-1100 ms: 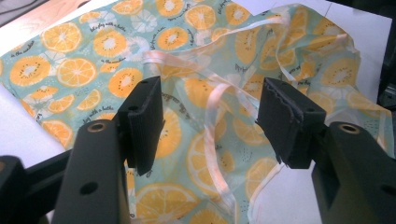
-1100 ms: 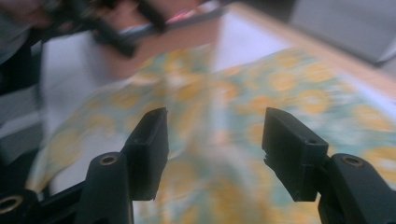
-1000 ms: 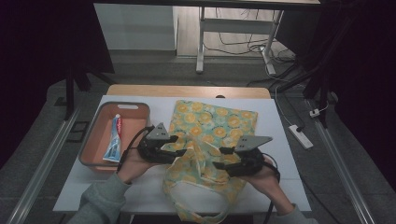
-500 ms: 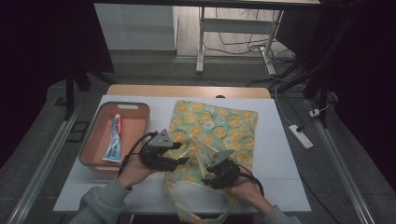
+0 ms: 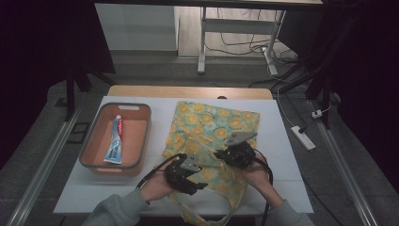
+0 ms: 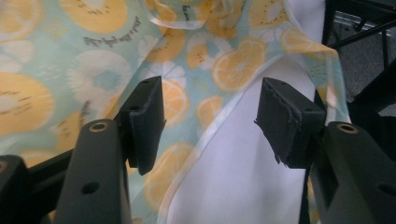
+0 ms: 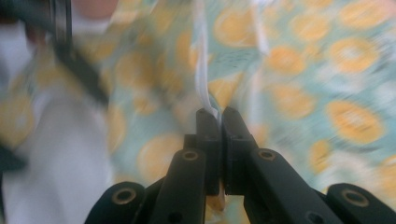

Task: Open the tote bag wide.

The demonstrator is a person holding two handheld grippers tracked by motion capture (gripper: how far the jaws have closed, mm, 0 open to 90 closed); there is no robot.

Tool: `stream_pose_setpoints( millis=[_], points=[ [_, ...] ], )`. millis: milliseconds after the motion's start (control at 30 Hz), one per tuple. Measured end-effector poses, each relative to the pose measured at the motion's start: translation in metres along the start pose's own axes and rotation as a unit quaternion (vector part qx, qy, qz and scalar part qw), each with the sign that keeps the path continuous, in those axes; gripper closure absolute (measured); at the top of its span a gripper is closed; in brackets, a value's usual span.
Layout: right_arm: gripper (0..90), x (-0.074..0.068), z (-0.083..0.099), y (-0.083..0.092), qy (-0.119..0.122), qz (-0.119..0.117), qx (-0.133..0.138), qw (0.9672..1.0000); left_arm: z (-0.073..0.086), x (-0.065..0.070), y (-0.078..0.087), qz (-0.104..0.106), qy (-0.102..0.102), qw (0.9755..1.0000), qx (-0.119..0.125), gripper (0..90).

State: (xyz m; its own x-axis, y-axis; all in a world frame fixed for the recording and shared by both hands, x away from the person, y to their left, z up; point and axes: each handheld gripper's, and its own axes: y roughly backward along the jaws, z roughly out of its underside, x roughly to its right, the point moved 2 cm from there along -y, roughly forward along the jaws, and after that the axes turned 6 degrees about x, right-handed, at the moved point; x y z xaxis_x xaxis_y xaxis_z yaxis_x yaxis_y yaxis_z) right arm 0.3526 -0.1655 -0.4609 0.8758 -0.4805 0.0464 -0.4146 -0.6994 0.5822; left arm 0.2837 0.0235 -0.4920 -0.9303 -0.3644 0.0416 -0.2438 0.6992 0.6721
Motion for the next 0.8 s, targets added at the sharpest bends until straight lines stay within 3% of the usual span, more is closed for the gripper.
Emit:
stream_pose_setpoints(
  millis=[100,133,267,367,567,700,800],
  points=[
    [86.6,0.009,-0.006,0.0,-0.001,0.013,0.003,0.9999,0.0,-0.001,-0.01,0.004,0.003,0.9999,-0.01,41.6],
    [86.7,0.02,-0.008,-0.004,-0.009,0.025,0.008,0.9996,0.001,-0.002,-0.02,0.002,-0.002,0.9997,-0.023,41.2],
    [86.7,0.044,0.0,-0.021,-0.018,0.062,-0.019,0.9977,0.004,-0.001,-0.036,0.007,-0.008,0.9989,-0.046,39.7],
    [86.7,0.061,0.015,-0.032,-0.059,0.062,-0.034,0.9957,0.007,0.0,-0.045,0.011,-0.01,0.9982,-0.059,35.5],
    [86.7,0.077,0.033,-0.038,-0.089,0.07,-0.049,0.9924,-0.002,0.012,-0.06,0.023,-0.036,0.9979,-0.049,34.9],
    [86.5,0.078,0.036,-0.038,-0.09,0.07,-0.051,0.9921,-0.012,0.021,-0.072,0.029,-0.047,0.9975,-0.043,40.0],
    [85.3,0.079,0.039,-0.04,-0.093,0.065,-0.055,0.9919,-0.013,0.024,-0.078,0.028,-0.053,0.9972,-0.045,55.7]
  ],
)
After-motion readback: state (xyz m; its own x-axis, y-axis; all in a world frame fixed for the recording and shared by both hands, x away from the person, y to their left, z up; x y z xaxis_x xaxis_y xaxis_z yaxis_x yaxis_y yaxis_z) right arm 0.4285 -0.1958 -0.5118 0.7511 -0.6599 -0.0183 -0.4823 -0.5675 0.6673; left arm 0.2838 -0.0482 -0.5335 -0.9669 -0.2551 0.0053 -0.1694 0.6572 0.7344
